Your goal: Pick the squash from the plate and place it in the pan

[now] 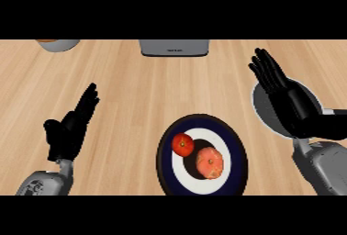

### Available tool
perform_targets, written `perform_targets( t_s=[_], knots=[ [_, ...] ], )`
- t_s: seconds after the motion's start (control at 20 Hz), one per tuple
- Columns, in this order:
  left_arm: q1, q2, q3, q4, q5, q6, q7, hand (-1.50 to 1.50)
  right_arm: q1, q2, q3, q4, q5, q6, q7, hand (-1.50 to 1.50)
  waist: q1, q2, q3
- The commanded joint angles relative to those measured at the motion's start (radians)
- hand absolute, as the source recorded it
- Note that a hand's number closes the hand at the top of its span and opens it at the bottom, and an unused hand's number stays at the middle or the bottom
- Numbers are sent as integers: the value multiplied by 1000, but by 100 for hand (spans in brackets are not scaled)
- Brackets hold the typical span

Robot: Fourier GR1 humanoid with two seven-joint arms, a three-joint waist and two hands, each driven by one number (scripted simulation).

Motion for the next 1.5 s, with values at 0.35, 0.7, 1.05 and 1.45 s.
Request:
perform_targets(
  t_s=[0.35, 0.7, 1.05, 1.45],
  knots=[
    [-38, 51, -53, -37, -26, -100, 13, 0, -84, -261, 242, 323, 458, 2, 194, 150, 35, 29, -34],
    [-79, 64, 25, 49, 7, -179, 12, 0, 100, 114, 210, 434, 504, -341, 128, -150, -11, 19, -9],
    [-9, 53, -6, -21, -17, -164, -12, 0, 31, -49, 399, 303, 676, -118, 487, -150, -3, 15, -11],
    [-49, 40, -12, -1, -23, -173, 16, 0, -252, -31, 448, 227, 534, 406, 905, -150, 7, 18, -13]
  ],
)
